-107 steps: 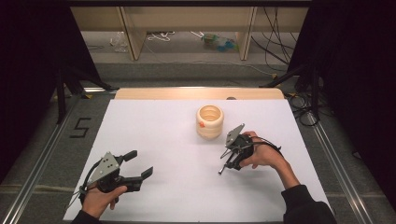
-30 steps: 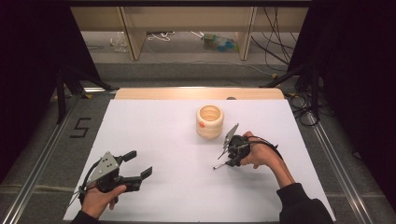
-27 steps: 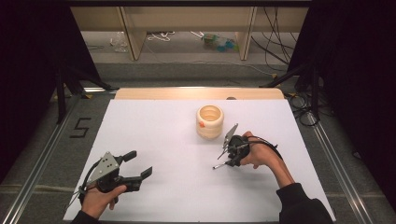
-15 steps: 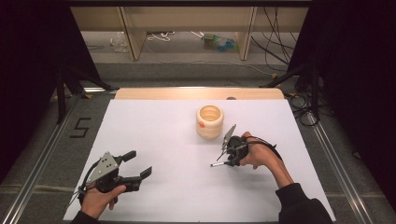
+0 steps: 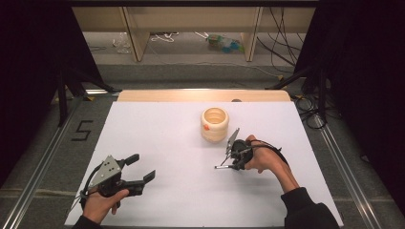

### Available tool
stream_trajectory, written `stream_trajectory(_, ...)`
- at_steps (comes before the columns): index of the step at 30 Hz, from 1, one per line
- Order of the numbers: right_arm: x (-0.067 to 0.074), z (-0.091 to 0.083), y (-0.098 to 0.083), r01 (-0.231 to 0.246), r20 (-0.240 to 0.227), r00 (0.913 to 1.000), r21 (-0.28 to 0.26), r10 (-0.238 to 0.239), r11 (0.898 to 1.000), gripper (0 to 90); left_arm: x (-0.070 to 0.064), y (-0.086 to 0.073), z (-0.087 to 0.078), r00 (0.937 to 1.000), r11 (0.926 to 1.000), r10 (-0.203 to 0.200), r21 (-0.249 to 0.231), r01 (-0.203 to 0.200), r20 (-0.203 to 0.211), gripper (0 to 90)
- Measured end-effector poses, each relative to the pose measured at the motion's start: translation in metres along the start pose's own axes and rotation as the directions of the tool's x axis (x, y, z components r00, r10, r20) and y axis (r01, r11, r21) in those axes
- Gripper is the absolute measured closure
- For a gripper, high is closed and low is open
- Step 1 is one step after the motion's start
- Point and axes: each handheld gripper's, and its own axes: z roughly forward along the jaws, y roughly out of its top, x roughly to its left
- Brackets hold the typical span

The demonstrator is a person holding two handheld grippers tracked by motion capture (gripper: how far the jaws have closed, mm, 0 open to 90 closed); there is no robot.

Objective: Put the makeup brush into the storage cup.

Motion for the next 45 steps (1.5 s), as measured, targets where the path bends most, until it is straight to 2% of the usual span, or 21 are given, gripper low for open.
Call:
stream_trajectory(11,0.003,0.000,0.004,0.014,0.015,0.9998,0.032,-0.014,0.999,81.5,0.000,0.000,0.000,1.0000,1.0000,-0.004,0.001,0.004,-0.002,16.4)
stream_trajectory(23,0.003,0.001,0.005,0.023,0.011,0.9997,0.041,-0.023,0.999,83.0,0.000,0.000,0.000,1.0000,1.0000,-0.006,0.003,0.006,-0.003,16.4)
stream_trajectory(27,0.004,0.001,0.007,0.004,0.013,0.9999,0.049,-0.005,0.999,83.3,0.000,0.000,0.000,1.0000,1.0000,-0.007,0.002,0.007,-0.003,16.4)
stream_trajectory(31,0.004,0.001,0.008,0.018,0.017,0.9997,0.057,-0.019,0.998,83.6,0.000,0.000,0.000,1.0000,1.0000,-0.002,0.005,0.002,-0.003,16.4)
stream_trajectory(35,0.006,0.001,0.010,0.013,0.028,0.9995,0.076,-0.015,0.997,83.9,0.000,0.000,0.000,1.0000,1.0000,-0.002,0.004,0.002,-0.003,16.4)
stream_trajectory(45,0.006,0.001,0.010,0.022,0.030,0.9993,0.078,-0.024,0.997,84.1,0.000,0.000,0.000,1.0000,1.0000,0.002,-0.001,-0.002,-0.001,16.4)
